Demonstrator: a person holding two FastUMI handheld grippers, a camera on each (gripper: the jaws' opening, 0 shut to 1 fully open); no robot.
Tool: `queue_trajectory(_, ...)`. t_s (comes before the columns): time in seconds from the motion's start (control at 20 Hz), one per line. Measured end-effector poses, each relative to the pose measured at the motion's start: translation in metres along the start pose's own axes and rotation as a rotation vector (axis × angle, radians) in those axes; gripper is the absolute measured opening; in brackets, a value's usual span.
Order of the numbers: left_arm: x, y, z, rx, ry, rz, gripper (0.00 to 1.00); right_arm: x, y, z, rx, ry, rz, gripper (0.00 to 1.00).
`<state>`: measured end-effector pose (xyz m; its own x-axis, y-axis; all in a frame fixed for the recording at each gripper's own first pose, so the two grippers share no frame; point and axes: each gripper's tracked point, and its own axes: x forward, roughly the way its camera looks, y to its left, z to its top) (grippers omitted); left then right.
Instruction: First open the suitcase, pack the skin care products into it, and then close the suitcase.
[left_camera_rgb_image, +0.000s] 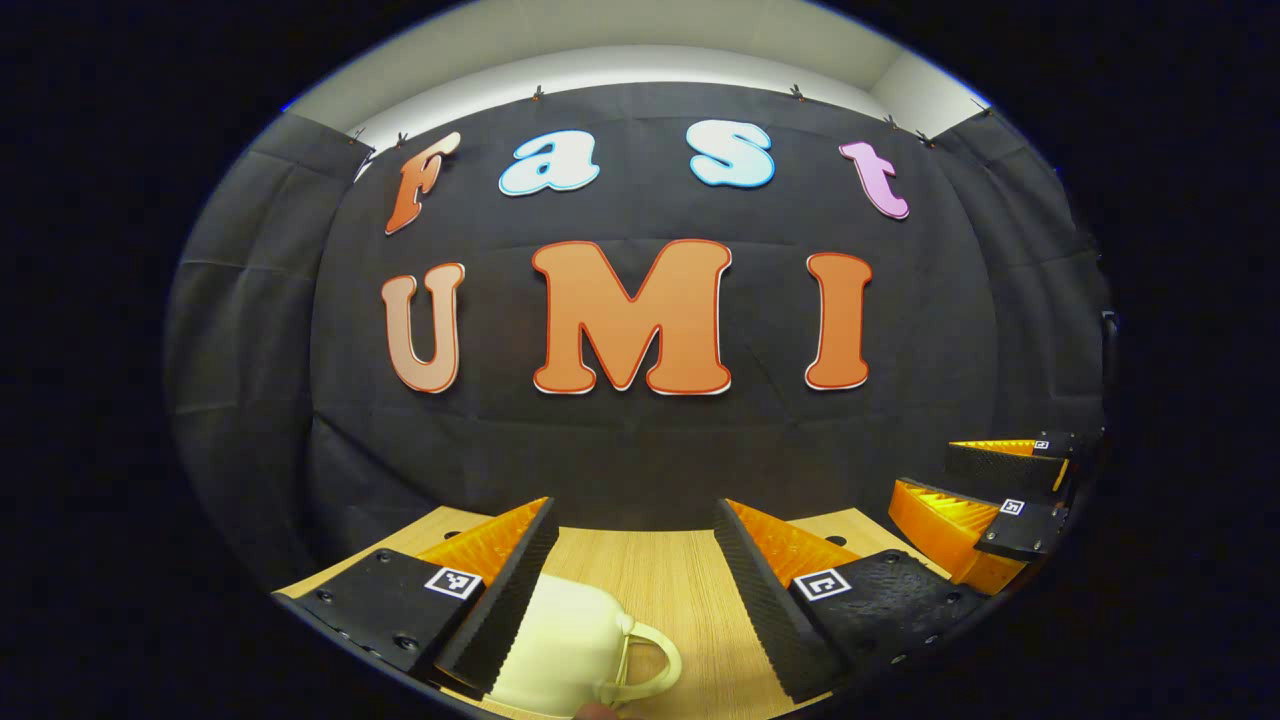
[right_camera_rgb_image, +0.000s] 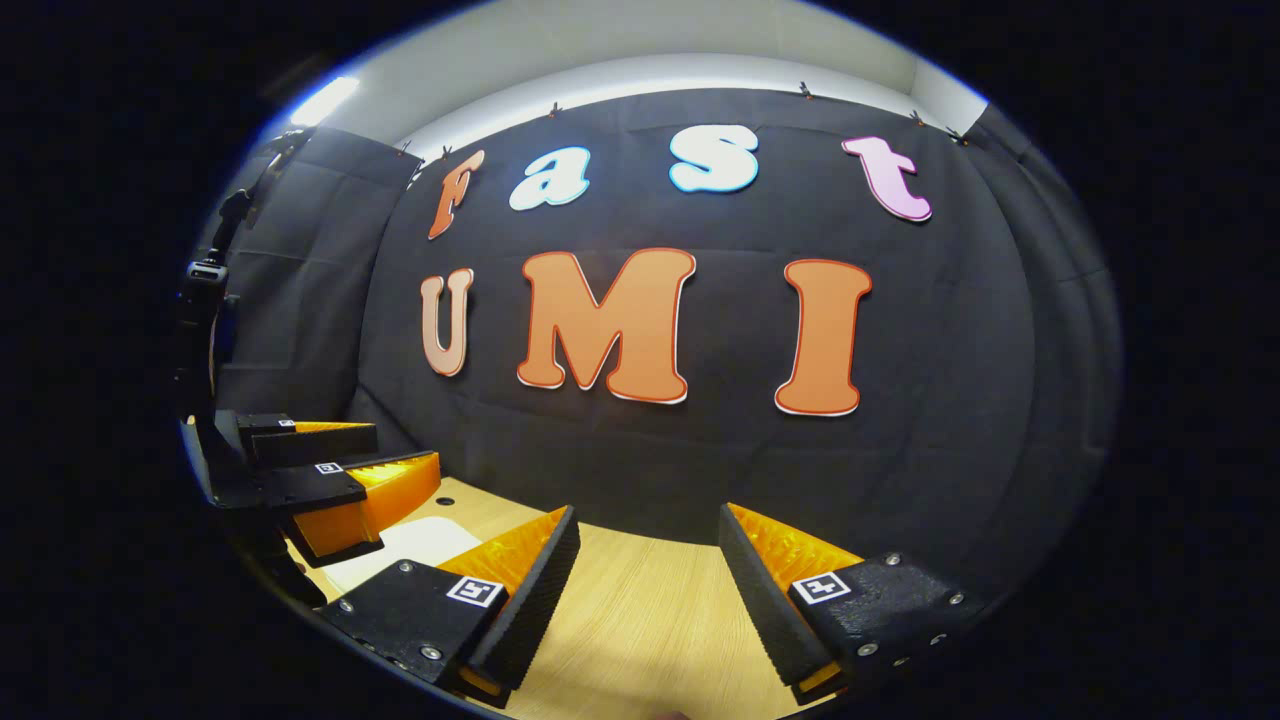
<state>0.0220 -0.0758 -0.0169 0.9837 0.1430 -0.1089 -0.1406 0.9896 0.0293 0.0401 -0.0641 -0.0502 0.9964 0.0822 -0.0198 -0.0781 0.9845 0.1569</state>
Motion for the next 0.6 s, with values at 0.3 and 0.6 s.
queue_trajectory(0.3,0.002,0.009,-0.006,-0.017,0.015,0.056,0.98,0.002,0.001,-0.009,-0.046,0.006,-0.005,0.9)
queue_trajectory(0.6,0.005,0.008,-0.018,-0.001,0.07,0.045,0.97,0.004,0.005,-0.01,-0.049,0.02,0.008,0.91)
